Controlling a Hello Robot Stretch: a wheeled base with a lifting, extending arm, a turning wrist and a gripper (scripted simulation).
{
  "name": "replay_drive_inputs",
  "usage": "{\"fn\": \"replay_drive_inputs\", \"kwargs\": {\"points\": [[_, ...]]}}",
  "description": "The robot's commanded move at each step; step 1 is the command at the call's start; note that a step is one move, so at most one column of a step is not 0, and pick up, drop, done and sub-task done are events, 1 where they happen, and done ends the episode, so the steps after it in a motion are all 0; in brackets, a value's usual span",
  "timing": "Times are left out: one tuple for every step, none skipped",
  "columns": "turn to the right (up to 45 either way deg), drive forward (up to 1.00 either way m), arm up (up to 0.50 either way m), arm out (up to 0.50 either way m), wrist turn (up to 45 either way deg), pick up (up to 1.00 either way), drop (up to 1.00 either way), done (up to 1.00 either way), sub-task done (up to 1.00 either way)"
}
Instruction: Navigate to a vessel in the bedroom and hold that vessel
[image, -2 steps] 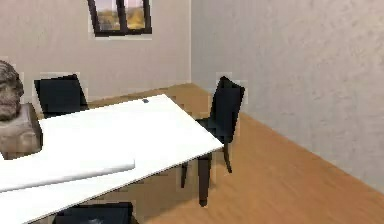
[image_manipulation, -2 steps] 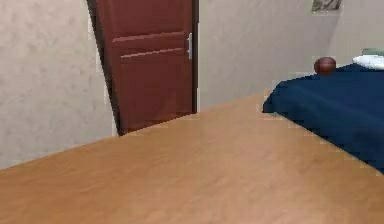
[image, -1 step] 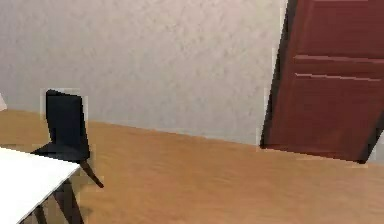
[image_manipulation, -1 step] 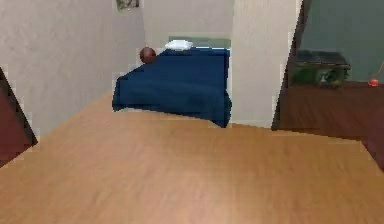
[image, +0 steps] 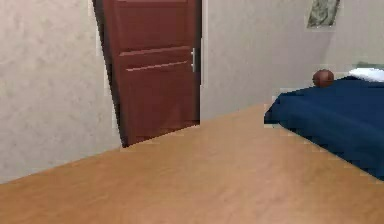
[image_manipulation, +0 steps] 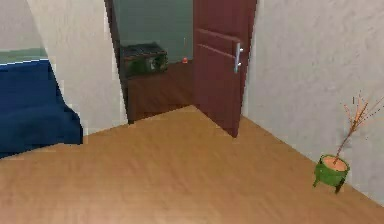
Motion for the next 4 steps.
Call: {"fn": "replay_drive_inputs", "kwargs": {"points": [[45.0, 0.0, 0.0, 0.0, 0.0, 0.0, 0.0, 0.0, 0.0], [12.0, 0.0, 0.0, 0.0, 0.0, 0.0, 0.0, 0.0, 0.0], [0.0, 0.15, 0.0, 0.0, 0.0, 0.0, 0.0, 0.0, 0.0], [45.0, 0.0, 0.0, 0.0, 0.0, 0.0, 0.0, 0.0, 0.0]]}}
